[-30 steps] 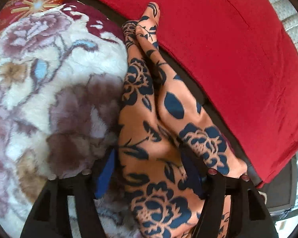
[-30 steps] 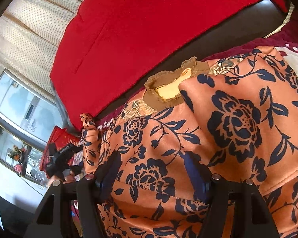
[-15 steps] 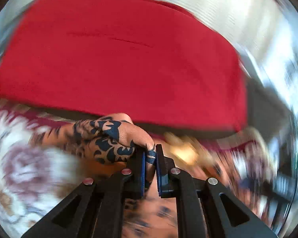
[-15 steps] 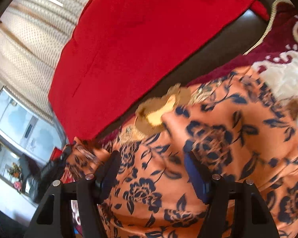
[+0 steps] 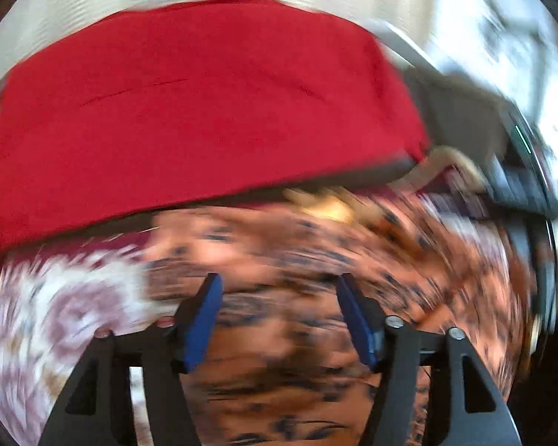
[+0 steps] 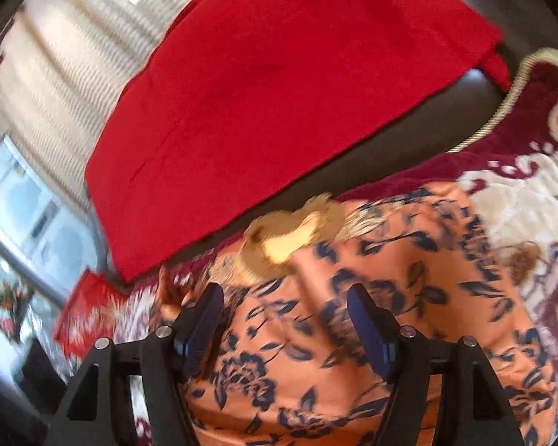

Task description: Fold small clothes

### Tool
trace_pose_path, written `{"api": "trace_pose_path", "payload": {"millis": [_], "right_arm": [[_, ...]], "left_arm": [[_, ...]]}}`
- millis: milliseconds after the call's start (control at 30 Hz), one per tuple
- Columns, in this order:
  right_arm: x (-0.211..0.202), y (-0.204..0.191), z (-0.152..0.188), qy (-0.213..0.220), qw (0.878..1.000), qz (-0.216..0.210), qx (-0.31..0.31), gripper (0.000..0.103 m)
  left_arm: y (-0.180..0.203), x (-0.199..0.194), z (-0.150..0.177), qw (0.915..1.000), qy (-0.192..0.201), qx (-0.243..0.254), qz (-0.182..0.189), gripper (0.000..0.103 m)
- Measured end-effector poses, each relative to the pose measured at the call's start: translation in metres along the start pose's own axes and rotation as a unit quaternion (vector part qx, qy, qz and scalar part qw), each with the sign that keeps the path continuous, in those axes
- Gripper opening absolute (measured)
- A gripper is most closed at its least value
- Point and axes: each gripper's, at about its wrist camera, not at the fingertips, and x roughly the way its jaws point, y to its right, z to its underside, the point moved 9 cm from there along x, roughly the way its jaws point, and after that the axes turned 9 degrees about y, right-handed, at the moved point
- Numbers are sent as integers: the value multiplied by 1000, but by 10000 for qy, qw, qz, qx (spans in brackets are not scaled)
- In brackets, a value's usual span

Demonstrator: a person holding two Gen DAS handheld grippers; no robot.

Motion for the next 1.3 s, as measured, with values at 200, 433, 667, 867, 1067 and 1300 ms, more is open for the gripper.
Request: {"api": "trace_pose_path", "payload": {"millis": [200,433,667,867,1067,1300], "right_arm": [[27,-106,35,-580,9888,-636,-1219,73],[104,-215,105,-1680,9352,-521,-3072,72],[183,-234,147,-2148,8799,200,-4234,75],[213,-238,148,-1612,8558,1041,-4803,42],[166,-220,82,-1162,9312,779,-3366,16],[56,-122,11,-568,9879,603,-1314,16]], "left_arm": [[-156,2,50,9540,-767,-2352,-1693,68],[-205,-16,85,9077,-1057,-3229,-2464,69],[-218,-17,87,8973,-1054,-3377,-2640,71],[-216,-18,80,9005,-1013,-3323,-2614,71],[-198,-12,67,9157,-866,-3046,-2474,71],[-137,15,46,9534,-830,-2170,-1926,71]]}}
